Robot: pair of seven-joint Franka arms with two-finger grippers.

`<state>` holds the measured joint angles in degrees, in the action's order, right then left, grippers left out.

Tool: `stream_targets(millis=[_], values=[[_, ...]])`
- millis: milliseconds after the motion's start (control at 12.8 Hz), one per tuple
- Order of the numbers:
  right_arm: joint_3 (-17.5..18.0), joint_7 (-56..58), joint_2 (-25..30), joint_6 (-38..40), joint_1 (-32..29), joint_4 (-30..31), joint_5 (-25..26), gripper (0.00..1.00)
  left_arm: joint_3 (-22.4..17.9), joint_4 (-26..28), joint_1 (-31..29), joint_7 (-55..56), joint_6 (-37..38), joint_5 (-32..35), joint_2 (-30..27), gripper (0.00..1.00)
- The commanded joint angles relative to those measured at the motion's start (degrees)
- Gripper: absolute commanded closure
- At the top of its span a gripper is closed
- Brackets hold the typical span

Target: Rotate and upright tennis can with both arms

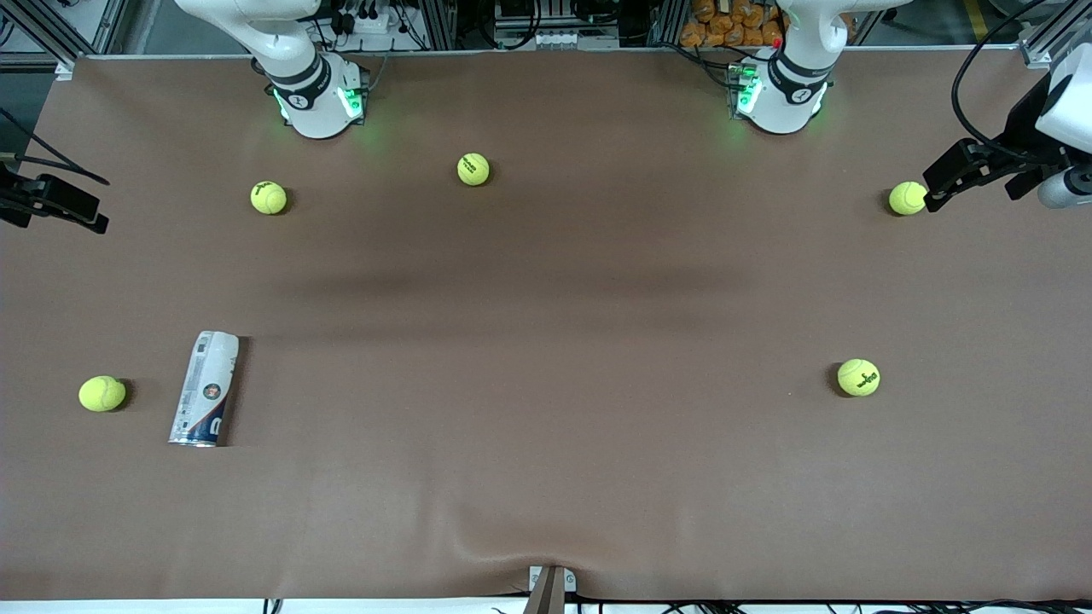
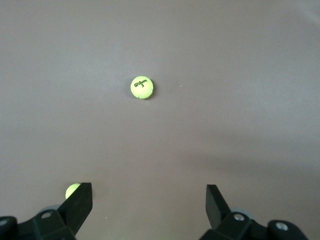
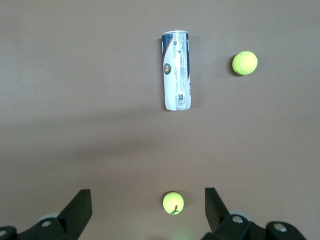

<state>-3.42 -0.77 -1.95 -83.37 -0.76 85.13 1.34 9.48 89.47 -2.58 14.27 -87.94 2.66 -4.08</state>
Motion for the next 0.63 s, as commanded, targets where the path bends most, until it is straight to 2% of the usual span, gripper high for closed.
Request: stream_targets(millis=[0,314,549], values=[[0.60,-0.90,-0.33,0.32,-0.21,-0.93,0.77,0.00,0.10,-0.97,-0.59,-1.00,1.37,-0.73,-0.32,0.00],[0.60,-0.90,-0.33,0.40,0.49,-0.93,0.86,0.00,-0.08,-2.54,-0.59,-0.91,1.29,-0.12,0.56,0.00],[0.60,-0.90,-0.33,0.32,0.41,-0.93,0.86,0.00,-0.08,-1.76,-0.59,-0.82,1.63,-0.47,0.56,0.00]])
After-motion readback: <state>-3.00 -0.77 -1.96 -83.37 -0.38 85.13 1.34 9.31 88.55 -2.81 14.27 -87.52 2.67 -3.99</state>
